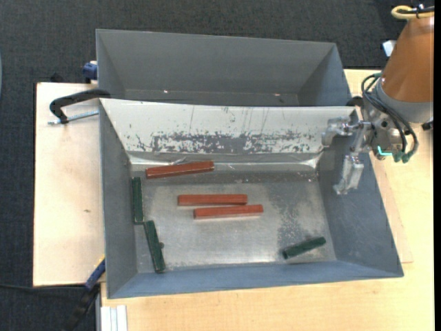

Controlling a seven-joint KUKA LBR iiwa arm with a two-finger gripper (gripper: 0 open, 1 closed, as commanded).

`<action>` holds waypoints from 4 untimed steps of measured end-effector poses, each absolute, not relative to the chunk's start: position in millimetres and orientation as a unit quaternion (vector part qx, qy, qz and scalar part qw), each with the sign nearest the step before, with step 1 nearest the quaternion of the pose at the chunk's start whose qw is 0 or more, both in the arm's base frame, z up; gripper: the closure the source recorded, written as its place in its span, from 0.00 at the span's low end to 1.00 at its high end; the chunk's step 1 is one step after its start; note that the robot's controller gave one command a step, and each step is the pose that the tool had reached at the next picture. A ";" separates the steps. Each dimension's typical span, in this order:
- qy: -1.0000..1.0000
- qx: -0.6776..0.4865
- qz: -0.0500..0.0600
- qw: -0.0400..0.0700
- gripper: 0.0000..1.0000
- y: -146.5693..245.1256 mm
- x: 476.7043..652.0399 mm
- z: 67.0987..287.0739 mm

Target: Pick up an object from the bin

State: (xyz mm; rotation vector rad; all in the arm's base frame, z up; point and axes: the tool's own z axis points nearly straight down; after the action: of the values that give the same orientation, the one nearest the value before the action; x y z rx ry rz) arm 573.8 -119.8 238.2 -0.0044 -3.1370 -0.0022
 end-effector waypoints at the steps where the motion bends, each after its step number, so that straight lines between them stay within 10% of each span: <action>1: -1.000 0.000 0.000 -0.002 0.00 -119.3 575.3 243.0; 4: -1.000 0.003 -0.001 -0.001 0.00 -21.1 579.4 90.5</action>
Offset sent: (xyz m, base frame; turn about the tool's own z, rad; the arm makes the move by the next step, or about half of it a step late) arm -0.0156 0.0542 -0.1258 -0.1182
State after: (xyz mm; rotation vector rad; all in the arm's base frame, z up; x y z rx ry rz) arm 579.4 -21.1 90.5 0.0103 -3.1440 -0.0023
